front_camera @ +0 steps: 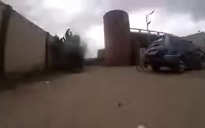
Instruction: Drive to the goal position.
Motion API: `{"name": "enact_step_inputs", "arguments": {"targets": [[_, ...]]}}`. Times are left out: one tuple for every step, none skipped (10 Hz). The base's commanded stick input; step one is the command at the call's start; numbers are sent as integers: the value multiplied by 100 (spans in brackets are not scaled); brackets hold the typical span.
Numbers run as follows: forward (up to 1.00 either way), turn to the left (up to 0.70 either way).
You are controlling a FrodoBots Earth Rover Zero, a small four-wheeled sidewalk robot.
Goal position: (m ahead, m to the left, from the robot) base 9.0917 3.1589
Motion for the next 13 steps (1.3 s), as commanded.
{"name": "enact_step_inputs", "arguments": {"targets": [[100,0],[100,0],[100,0],[100,0],[100,0],[100,0],[100,0],[100,0],[100,0],[100,0],[100,0],[100,0],[100,0]]}}
